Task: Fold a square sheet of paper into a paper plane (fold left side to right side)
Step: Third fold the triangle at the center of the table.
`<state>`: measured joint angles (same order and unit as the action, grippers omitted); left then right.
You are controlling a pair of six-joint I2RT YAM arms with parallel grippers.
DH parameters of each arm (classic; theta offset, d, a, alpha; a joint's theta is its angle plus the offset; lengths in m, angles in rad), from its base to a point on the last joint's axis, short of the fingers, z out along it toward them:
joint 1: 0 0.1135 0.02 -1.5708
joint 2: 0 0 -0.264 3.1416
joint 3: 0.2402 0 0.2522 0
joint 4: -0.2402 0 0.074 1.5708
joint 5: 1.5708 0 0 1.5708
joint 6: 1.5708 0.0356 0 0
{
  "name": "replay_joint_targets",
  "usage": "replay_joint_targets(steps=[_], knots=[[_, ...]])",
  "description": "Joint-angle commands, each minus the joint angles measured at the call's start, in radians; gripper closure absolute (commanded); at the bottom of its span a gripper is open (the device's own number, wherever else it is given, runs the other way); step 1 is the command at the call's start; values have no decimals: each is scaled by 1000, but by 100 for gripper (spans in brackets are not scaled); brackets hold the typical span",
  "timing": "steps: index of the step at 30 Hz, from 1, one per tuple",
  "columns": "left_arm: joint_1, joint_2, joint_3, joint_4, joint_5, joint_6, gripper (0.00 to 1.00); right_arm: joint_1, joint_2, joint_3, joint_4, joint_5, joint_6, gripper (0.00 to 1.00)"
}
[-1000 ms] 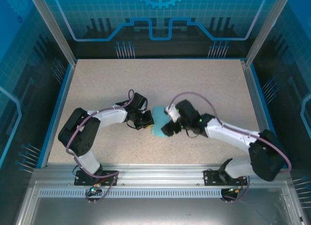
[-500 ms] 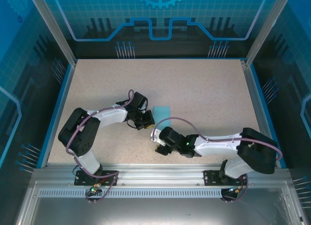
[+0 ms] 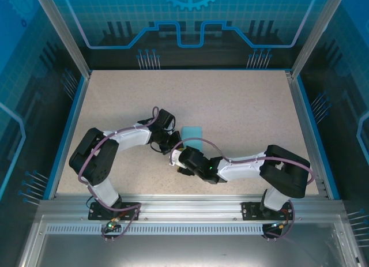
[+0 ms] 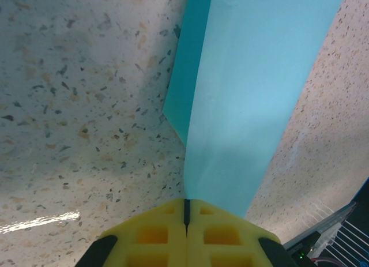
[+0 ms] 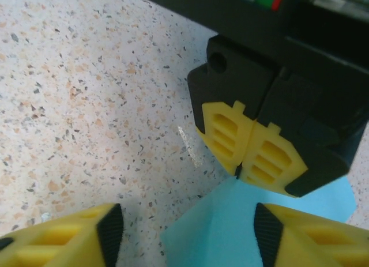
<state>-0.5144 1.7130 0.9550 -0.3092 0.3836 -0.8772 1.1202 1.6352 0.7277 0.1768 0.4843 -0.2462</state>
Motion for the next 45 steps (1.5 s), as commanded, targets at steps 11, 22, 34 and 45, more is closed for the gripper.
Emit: replay_joint_targets(steps=[11,22,34,45], knots=[[0,8,50,-42,19,22,92,1,-15,-15,-24,10,23,87],[110,-62,103,-166,-1,153,52,-4,-17,-36,-45,-5,58,100],[55,222,407,-159,127,271,68,-11,-5,-24,-57,-6,77,100],[1,445,560,-222,92,310,76,-42,-25,-25,-65,-42,106,100]])
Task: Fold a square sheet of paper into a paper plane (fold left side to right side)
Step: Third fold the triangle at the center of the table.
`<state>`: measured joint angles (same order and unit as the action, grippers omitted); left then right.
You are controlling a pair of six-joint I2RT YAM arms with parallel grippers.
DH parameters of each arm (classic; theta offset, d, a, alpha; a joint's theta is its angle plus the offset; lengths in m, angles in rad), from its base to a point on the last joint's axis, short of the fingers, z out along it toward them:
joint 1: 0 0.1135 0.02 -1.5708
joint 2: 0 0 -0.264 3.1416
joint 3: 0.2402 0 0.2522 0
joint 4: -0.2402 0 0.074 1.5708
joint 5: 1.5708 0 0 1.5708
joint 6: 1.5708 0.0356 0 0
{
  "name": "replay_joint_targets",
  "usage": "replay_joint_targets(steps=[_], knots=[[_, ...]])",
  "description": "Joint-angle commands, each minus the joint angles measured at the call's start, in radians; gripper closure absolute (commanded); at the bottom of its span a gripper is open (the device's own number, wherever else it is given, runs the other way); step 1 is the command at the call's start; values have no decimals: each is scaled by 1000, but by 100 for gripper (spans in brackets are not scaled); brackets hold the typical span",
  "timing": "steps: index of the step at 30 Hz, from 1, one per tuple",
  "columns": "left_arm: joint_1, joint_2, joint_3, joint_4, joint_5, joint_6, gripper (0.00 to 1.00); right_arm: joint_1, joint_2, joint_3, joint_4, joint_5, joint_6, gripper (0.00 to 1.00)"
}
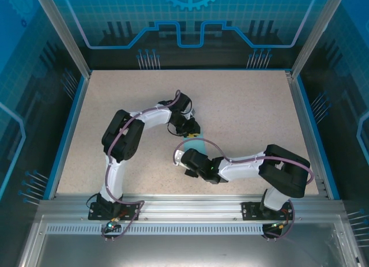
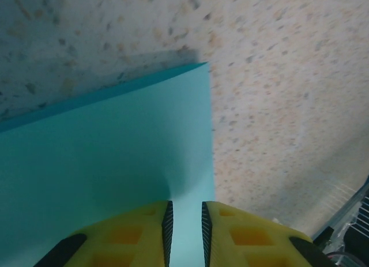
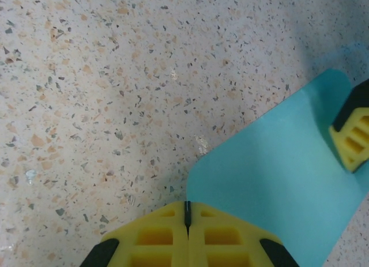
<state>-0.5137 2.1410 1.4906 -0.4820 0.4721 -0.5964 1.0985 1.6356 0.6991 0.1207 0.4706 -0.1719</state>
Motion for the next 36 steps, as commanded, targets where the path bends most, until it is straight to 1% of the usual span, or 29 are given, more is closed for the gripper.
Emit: replay_joint_targets(steps=[1,6,12,18,23,28,31,36], knots=[[-1,23,22,-49,-1,30,76,-26,-30,4,-12,-39,35,100],[-1,51,18,-67,-28,48,77,-65,-59,2,-28,-103,57,100],[-1,75,17,-71,-41,59,78,-139,-98,5,-65,-234,98,100],[-2,86,20,-73,-44,64,79,-247,-100,24,-117,-413,141,100],[-4,92,20,-76,-51,70,80,-372,-97,28,-142,-626,199,100],[-6,103,30,-87,-59,76,81,-476,-93,32,-149,-812,247,100],[-8,113,35,-96,-66,81,81,-525,-91,27,-135,-884,271,100],[-8,125,42,-103,-69,86,82,-587,-60,39,-136,-935,301,100]])
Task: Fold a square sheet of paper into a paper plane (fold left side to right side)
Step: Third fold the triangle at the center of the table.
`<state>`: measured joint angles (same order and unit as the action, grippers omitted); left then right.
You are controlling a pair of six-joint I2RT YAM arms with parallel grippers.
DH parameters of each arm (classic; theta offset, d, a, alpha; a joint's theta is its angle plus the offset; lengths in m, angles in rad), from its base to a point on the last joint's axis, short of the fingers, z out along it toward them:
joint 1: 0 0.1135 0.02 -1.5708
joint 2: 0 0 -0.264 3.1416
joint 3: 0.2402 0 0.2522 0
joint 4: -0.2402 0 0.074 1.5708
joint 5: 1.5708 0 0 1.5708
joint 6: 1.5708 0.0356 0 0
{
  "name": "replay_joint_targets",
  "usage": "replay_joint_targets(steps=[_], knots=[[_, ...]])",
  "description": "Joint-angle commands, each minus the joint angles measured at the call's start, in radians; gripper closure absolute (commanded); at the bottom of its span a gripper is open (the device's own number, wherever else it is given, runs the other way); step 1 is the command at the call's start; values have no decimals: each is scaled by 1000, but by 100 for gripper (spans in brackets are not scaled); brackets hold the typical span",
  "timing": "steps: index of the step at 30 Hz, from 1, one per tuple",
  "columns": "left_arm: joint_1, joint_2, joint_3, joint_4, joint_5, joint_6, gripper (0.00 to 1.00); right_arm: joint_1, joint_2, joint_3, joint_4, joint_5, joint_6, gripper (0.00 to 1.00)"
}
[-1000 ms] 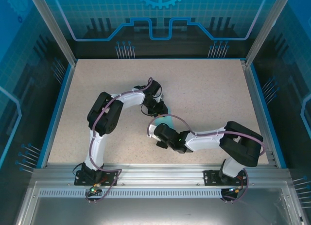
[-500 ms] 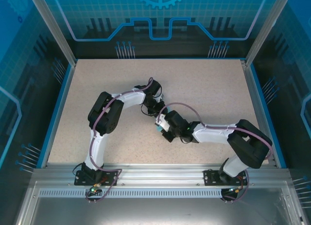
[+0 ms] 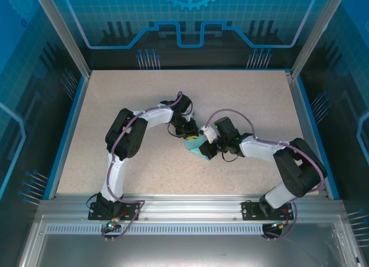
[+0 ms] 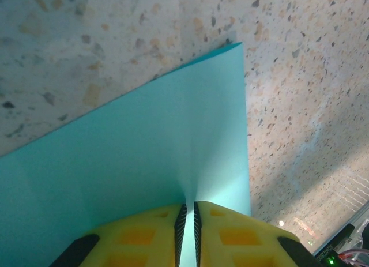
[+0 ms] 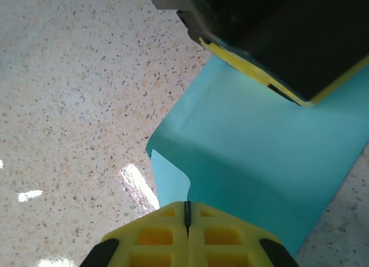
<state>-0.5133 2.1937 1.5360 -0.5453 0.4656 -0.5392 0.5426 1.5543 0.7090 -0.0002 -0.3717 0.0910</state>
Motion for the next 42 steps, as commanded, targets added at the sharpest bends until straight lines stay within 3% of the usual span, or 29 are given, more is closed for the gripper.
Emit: replay_joint_targets(steps=[1,21,42], knots=[[-9,73,-1,-40,-62,30,82,-38,33,36,-22,-100,39,100],[-17,95,30,-73,-68,46,85,-122,163,124,-101,-79,76,100],[-22,96,30,-79,-74,48,86,-122,217,162,-115,-85,74,100]])
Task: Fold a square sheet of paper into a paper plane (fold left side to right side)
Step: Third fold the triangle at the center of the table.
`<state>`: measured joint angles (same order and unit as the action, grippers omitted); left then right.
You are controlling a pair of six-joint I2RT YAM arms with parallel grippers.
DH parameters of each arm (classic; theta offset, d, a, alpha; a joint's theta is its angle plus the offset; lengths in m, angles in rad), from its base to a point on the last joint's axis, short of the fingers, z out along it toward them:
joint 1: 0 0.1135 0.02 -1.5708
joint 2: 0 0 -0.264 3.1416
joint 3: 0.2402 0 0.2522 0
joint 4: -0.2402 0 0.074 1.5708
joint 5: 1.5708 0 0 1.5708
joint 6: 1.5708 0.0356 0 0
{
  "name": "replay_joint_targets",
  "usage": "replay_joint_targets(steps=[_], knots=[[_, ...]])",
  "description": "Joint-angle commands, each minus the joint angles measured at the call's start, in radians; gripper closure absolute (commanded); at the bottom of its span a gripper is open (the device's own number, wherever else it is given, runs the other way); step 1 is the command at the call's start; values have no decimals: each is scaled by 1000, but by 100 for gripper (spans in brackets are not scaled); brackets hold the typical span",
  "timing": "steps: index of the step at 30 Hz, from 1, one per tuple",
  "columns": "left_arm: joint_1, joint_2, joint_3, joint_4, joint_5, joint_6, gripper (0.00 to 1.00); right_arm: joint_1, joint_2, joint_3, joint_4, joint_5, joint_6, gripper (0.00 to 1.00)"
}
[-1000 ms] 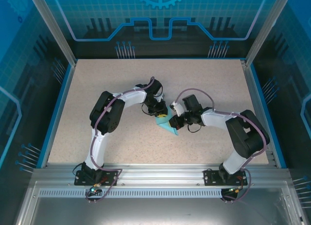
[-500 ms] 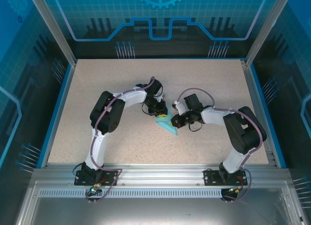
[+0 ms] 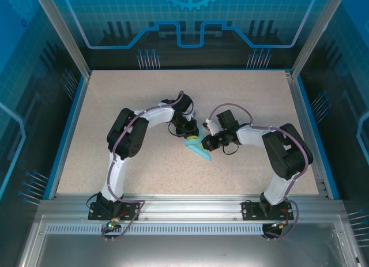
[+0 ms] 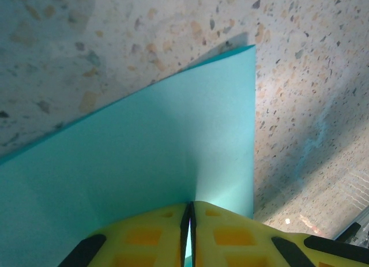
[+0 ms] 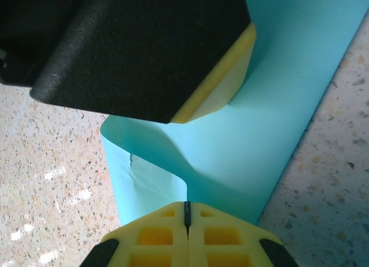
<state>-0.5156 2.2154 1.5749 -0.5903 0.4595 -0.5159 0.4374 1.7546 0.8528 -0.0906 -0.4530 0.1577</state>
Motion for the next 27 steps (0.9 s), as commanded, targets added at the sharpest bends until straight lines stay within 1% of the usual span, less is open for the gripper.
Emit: replay_joint_targets(steps=[1,16,19,23,27], knots=[[-20,74,-10,-34,-68,24,86,-16,19,21,-27,-3,7,100],[-21,59,-12,-29,-70,25,85,-17,56,22,-71,30,28,100],[-17,29,1,-40,-67,35,83,-16,62,21,-74,37,40,100],[-3,-31,30,-76,-65,54,78,-16,62,10,-73,46,52,100],[20,-127,29,-105,-77,70,76,-17,60,2,-69,52,59,100]])
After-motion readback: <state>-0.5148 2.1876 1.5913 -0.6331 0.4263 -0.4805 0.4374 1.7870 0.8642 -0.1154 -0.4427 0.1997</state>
